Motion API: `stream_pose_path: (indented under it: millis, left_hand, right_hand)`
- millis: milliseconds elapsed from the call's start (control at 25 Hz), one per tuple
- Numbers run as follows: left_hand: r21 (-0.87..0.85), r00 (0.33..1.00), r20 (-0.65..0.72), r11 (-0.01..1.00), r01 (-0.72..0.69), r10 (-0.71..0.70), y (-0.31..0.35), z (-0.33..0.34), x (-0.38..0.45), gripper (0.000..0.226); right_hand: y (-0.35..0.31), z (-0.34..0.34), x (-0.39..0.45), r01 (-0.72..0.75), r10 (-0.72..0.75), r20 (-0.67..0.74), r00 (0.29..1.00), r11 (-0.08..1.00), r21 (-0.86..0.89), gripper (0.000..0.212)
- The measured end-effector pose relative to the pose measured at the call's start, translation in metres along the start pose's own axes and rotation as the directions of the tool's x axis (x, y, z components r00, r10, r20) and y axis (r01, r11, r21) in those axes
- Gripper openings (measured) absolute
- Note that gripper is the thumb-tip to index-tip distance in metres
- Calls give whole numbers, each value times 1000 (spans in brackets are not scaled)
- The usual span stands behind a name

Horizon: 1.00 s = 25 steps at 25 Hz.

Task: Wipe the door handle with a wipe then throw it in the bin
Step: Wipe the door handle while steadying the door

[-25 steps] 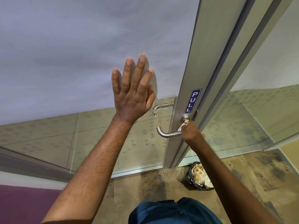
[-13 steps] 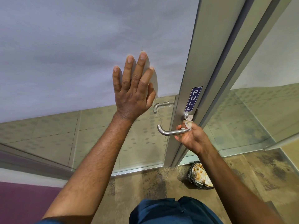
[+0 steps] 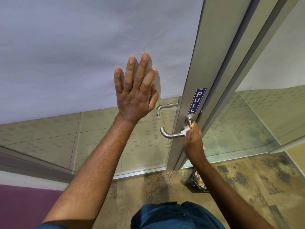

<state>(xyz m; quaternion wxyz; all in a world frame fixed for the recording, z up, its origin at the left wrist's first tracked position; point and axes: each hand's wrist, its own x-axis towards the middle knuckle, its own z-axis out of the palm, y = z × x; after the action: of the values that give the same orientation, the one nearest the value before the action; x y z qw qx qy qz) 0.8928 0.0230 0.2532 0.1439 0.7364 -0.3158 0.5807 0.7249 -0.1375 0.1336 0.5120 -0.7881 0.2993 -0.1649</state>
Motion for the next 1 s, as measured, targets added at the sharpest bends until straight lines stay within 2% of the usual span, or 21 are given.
stream_pose_path:
  millis: [120,200,320,520,680,840,920,1000]
  left_hand:
    - [2,1000,0,1000,0,0,0,1,0,53]
    - [7,1000,-1,1000,-1,1,0,1,-1,53]
    - [5,1000,1,1000,-1,1,0,0,0,53]
    - [2,1000,14,1000,1,-1,0,-1,0,52]
    - [4,1000,17,1000,2,-2,0,-1,1,51]
    - [-5,1000,14,1000,-1,1,0,-1,1,51]
    - [-10,1000,18,1000,-2,2,0,-1,1,52]
    - [-8,1000,29,1000,-2,2,0,-2,1,53]
  right_hand:
    - [10,1,-6,197,-209,-30,977,953,-231,39]
    - [18,0,-7,328,-359,7,933,846,-421,43]
    - [33,-13,1,447,-468,142,872,642,-623,46]
    - [53,-42,29,674,-589,400,702,369,-640,47]
    - [51,-53,42,747,-629,484,609,248,-618,45]
    - [47,-54,47,759,-663,500,558,163,-631,34]
    - [45,-47,43,747,-671,490,556,145,-649,33]
    - [41,-36,34,725,-681,451,577,173,-667,29]
